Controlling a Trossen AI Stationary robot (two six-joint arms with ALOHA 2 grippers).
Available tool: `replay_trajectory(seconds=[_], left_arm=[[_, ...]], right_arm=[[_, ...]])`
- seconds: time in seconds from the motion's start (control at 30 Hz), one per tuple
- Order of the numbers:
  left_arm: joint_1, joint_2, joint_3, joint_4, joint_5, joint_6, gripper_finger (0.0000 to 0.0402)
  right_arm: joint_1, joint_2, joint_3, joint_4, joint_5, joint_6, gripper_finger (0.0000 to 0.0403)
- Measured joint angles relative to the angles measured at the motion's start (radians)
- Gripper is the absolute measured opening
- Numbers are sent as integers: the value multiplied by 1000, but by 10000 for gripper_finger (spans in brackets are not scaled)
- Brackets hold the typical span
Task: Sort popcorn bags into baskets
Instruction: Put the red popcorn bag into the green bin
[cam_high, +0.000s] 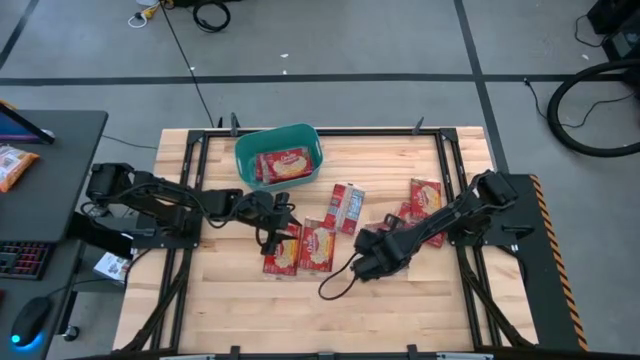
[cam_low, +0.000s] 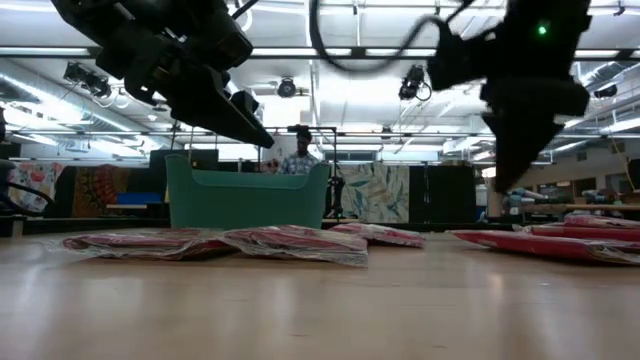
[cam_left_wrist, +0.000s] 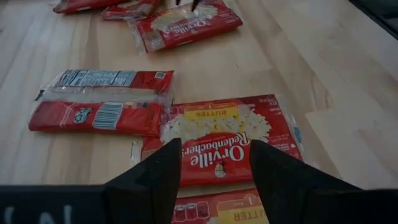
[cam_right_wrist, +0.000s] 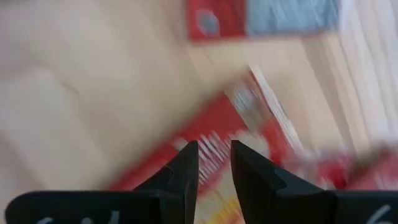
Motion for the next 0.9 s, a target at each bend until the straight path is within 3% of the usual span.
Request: replay_trajectory(seconds=[0.23, 0.47, 0.9], left_arm=[[0, 0, 0, -1, 0, 15, 192], [0, -1, 0, -2, -1, 53, 192], [0, -2, 0, -2, -19, 51, 192]], right_arm=[[0, -40, -41, -212, -4, 197, 120], [-44, -115, -186, -229, -37, 311, 147], [-194, -133, -373, -95, -38, 228, 183]])
